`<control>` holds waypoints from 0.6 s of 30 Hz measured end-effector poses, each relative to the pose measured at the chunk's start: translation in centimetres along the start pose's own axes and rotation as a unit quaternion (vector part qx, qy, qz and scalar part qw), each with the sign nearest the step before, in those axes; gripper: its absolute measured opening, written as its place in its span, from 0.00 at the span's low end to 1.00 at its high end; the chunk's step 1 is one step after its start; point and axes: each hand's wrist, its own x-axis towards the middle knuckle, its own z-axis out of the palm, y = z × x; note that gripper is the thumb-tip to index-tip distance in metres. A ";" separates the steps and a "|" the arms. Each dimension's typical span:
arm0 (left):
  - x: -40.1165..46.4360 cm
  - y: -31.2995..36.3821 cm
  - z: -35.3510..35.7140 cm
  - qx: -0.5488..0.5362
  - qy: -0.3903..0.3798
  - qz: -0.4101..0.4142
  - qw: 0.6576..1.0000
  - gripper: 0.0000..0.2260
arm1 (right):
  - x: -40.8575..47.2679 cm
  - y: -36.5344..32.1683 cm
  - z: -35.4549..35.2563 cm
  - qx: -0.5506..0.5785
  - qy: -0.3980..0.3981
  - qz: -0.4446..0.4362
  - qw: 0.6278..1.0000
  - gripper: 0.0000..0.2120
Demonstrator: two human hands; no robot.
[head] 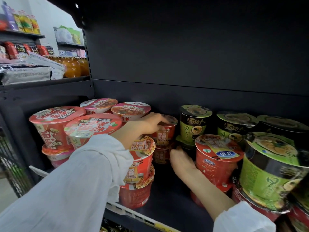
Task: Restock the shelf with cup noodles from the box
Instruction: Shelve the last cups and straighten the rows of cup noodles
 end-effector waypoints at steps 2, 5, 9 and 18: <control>-0.2 -0.2 -0.1 -0.020 0.004 0.008 1.000 0.18 | 0.0 -0.1 -0.1 0.000 -0.002 -0.005 1.000 0.16; -0.5 -0.3 0.0 -0.032 0.016 0.007 0.999 0.18 | -0.2 -0.3 -0.1 -0.010 0.006 -0.010 1.000 0.14; -0.8 -0.2 0.1 -0.032 0.020 -0.010 0.999 0.18 | -0.4 -0.5 -0.4 -0.020 -0.005 0.002 1.000 0.13; -1.2 1.0 -0.3 0.020 0.032 0.016 0.999 0.18 | -3.1 0.3 -0.6 -0.068 -0.001 -0.006 0.998 0.19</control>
